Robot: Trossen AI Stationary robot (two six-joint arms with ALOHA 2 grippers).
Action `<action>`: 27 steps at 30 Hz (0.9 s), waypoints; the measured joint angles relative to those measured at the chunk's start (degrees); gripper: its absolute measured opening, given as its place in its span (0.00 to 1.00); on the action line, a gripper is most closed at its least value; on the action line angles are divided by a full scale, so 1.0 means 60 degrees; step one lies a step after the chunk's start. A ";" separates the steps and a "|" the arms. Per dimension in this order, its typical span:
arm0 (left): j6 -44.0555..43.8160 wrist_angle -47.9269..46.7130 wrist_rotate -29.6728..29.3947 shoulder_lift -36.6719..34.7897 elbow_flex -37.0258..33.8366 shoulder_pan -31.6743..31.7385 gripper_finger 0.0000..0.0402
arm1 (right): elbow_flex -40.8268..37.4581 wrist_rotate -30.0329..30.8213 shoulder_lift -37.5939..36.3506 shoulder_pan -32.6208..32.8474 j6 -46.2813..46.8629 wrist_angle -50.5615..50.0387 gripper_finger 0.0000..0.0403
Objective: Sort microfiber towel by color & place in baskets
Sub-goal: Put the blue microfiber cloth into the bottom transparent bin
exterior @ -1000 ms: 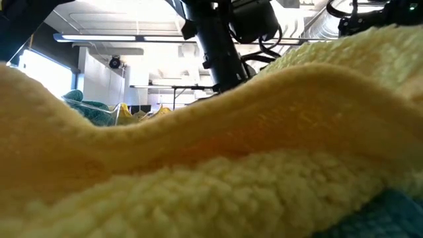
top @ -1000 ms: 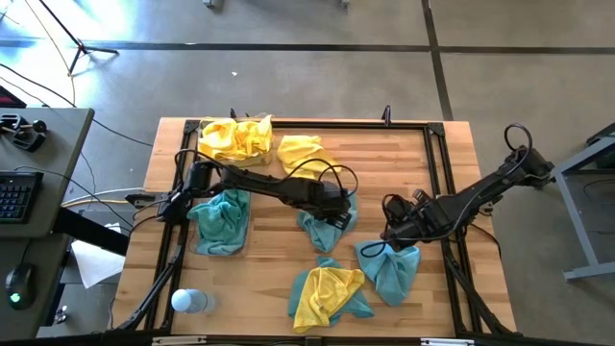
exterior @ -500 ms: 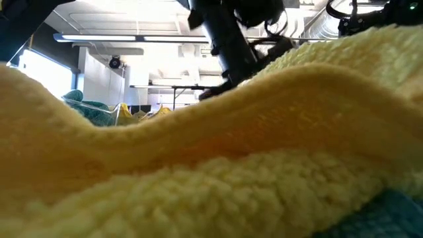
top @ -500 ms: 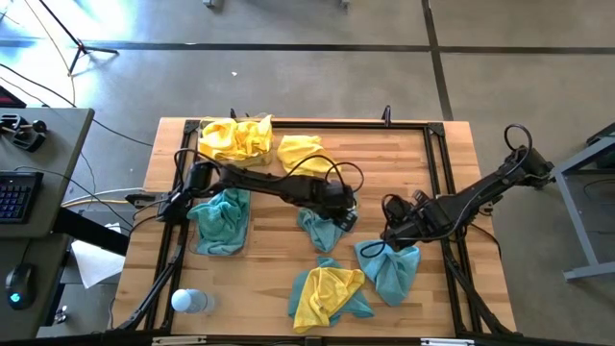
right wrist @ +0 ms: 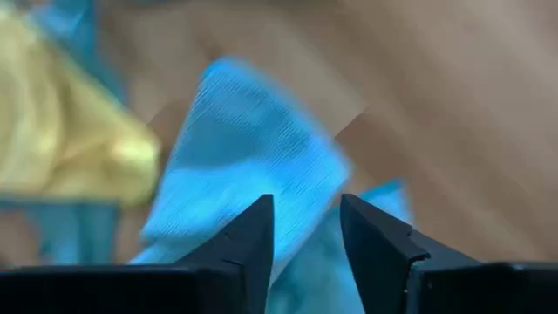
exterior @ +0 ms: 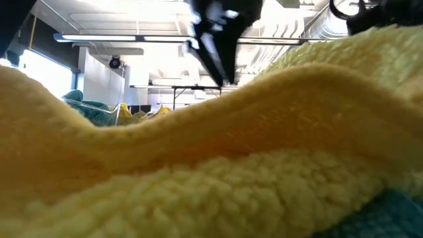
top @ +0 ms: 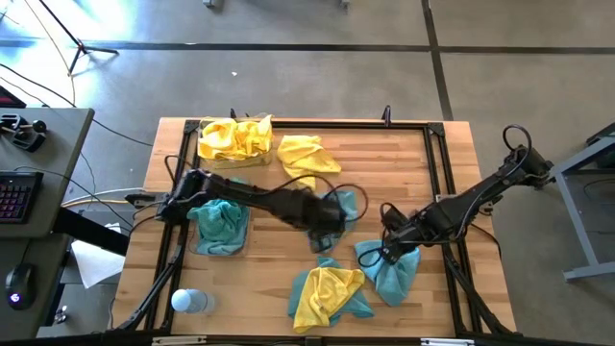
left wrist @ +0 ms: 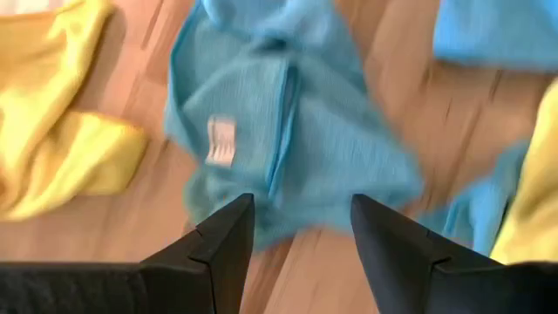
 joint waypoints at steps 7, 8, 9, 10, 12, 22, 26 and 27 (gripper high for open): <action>-0.0215 0.1271 -0.0496 -0.2455 -0.3035 -0.0656 0.45 | 0.0004 -0.0720 0.0214 0.0882 0.1700 0.0738 0.44; -0.0356 0.1646 -0.0499 -0.2961 -0.3703 -0.0750 0.45 | 0.0004 -0.0778 0.0363 0.0985 0.1996 0.0708 0.44; -0.0535 0.1928 -0.0497 -0.3499 -0.4353 -0.0847 0.45 | 0.0004 -0.0840 0.0554 0.1066 0.2222 0.0733 0.44; -0.0718 0.2177 -0.0467 -0.4053 -0.4960 -0.0943 0.45 | 0.0004 -0.0913 0.0780 0.1159 0.2466 0.0806 0.44; -0.1107 0.2546 -0.0425 -0.5112 -0.5997 -0.1165 0.45 | 0.0004 -0.1194 0.1328 0.1265 0.2767 0.1220 0.44; -0.1238 0.2742 -0.0766 -0.9257 -0.8216 -0.2247 0.45 | 0.0073 -0.2026 0.4034 0.1328 0.4380 0.1947 0.40; -0.1081 0.2725 -0.0784 -1.0517 -0.8536 -0.2629 0.45 | 0.0564 -0.1248 0.4120 0.1364 0.4808 0.1735 0.20; -0.1084 0.2699 -0.0784 -1.0791 -0.8605 -0.2720 0.45 | 0.0840 -0.0874 0.4101 0.1360 0.4828 0.1332 0.12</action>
